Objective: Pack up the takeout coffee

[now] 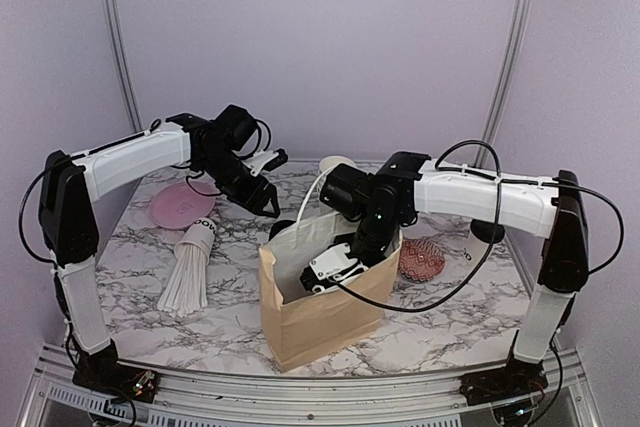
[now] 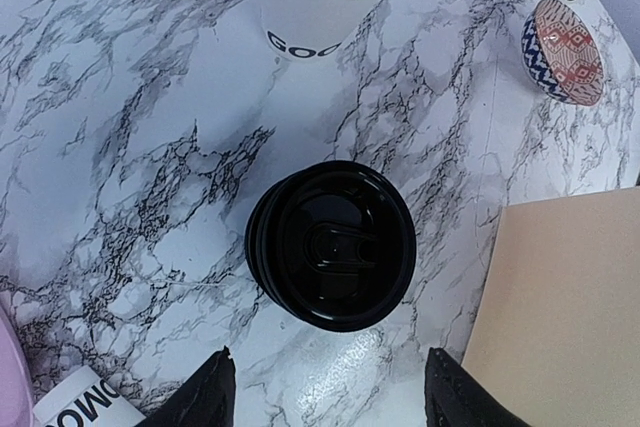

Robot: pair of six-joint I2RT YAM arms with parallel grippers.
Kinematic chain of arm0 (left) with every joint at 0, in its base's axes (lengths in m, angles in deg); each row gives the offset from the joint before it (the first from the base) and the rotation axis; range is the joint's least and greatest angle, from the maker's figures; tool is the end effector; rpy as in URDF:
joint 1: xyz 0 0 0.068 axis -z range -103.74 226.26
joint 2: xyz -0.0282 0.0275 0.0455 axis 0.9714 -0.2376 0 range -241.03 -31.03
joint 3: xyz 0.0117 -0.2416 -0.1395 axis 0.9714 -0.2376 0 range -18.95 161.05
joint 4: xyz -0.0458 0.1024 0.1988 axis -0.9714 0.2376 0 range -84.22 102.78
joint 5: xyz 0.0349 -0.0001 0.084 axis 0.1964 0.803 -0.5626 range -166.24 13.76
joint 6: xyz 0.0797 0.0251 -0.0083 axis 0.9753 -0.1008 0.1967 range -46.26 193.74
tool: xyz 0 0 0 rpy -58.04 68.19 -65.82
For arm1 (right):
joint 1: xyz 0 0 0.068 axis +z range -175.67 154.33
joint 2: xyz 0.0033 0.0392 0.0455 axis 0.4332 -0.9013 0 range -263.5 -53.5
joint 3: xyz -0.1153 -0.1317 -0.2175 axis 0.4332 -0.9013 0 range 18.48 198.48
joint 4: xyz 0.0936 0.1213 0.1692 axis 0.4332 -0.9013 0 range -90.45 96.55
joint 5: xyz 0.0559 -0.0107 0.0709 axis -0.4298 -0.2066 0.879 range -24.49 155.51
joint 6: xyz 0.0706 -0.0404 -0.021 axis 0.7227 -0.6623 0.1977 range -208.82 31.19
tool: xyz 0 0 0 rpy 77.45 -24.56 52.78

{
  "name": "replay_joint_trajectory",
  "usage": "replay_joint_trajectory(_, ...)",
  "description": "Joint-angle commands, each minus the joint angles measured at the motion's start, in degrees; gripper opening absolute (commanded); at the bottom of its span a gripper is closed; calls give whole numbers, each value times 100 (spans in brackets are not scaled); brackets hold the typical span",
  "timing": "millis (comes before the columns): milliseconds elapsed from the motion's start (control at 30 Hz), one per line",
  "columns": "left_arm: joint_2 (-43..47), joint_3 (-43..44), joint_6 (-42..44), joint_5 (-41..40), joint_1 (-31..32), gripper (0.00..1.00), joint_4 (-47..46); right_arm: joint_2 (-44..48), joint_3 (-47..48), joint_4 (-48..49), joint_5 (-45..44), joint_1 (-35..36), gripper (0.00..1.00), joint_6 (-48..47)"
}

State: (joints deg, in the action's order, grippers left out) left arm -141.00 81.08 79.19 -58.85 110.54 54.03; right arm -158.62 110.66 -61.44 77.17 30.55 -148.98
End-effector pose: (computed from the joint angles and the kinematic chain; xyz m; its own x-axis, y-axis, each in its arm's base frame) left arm 0.3222 -0.2462 0.2682 -0.6355 0.5430 -0.5489 0.7314 0.6511 -0.2027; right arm 0.1716 0.2835 0.2421 0.4484 -0.8576 -0.2518 -0.8900 -0.4543 -0.0376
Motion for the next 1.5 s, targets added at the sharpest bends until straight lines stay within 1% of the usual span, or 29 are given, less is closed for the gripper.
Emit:
replay_joint_trajectory(0, 392, -291, -13, -65, -22, 65, 15, -110, -477, 643, -29, -42, 31, 122)
replay_joint_trajectory(100, 510, -421, -47, -93, -27, 65, -61, -54, -521, 768, -133, -31, 31, 333)
replay_joint_trajectory(233, 651, -449, -169, -180, -36, 65, -150, 98, -602, 1175, -947, 181, 31, 765)
replay_joint_trajectory(367, 831, -534, -246, -203, -36, 65, -225, 147, -588, 1196, -1529, 480, 32, 1203)
replay_joint_trajectory(467, 952, -669, -263, -217, -36, 65, -252, 169, -648, 1181, -1767, 611, 35, 1360)
replay_joint_trajectory(600, 1014, -797, -264, -211, -36, 65, -263, 123, -626, 1124, -1707, 530, 38, 1352)
replay_joint_trajectory(733, 1148, -777, -289, -318, -36, 65, -263, 97, -143, 812, -1307, 389, 41, 1355)
replay_joint_trajectory(800, 1238, -746, -306, -380, -36, 65, -257, 124, 9, 698, -1246, 372, 43, 1328)
replay_joint_trajectory(833, 1296, -733, -322, -380, -36, 65, -255, 138, 76, 621, -1231, 371, 46, 1298)
replay_joint_trajectory(1000, 1549, -730, -392, -281, -36, 66, -246, 246, 550, 107, -550, 341, 71, 1152)
replay_joint_trajectory(1100, 1758, -718, -419, -186, -37, 68, -242, 261, 775, -155, -308, 298, 78, 1094)
replay_joint_trajectory(1233, 2081, -623, -462, 177, -15, 68, -246, 198, 1121, -613, -35, 223, 79, 968)
replay_joint_trajectory(1333, 2320, -575, -466, 309, 87, 68, -277, 249, 1294, -680, 99, 160, 79, 943)
replay_joint_trajectory(1467, 2623, -665, -381, 339, 410, 68, -413, 253, 1775, -832, 289, 60, 79, 870)
